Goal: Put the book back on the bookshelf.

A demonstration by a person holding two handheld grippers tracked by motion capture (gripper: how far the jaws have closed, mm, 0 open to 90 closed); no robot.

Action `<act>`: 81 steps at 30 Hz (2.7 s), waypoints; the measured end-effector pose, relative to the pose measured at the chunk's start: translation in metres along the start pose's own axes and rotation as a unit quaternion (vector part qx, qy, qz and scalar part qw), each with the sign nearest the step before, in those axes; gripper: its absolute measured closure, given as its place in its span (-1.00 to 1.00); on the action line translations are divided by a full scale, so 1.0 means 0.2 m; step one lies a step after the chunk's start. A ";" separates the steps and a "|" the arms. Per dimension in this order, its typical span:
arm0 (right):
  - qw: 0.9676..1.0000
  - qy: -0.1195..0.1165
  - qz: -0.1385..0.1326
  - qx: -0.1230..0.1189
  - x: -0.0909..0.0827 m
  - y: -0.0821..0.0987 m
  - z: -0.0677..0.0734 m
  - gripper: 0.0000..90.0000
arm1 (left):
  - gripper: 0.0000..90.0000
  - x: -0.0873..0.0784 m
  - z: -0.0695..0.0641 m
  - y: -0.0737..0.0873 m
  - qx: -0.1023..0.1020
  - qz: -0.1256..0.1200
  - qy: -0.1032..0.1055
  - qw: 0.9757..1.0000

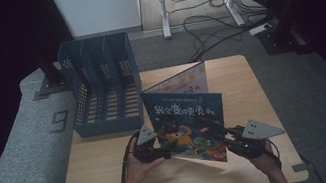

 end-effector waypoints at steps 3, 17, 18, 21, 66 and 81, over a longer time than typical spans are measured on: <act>1.000 0.004 0.001 0.004 0.00 0.01 -0.02 0.60 | -0.50 0.00 -0.01 0.00 0.006 -0.002 -0.001 1.000; 0.999 0.030 0.013 0.024 0.01 0.09 -0.11 0.42 | -0.42 -0.02 -0.06 0.01 0.028 -0.014 0.002 1.000; 0.999 0.031 0.014 0.025 0.01 0.09 -0.11 0.40 | -0.41 -0.02 -0.07 0.01 0.028 -0.016 0.004 0.999; 0.999 0.033 0.015 0.029 0.02 0.11 -0.12 0.35 | -0.41 -0.02 -0.08 0.01 0.033 -0.016 0.008 0.999; 0.997 0.062 0.036 0.038 0.06 0.22 -0.22 0.00 | -0.11 -0.04 -0.18 0.00 0.063 -0.052 0.016 0.997; 0.993 0.102 0.044 0.047 0.06 0.26 -0.27 -0.07 | -0.10 -0.03 -0.25 0.00 0.080 -0.056 0.031 0.995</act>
Point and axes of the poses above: each handheld gripper's, and its own axes: x roughly forward along the jaws, y roughly out of its underside, z roughly to its left, the point moved 10 cm from there along x, roughly forward along the jaws, and after that the axes turned 1 degree about -y, right-handed, at the moved point
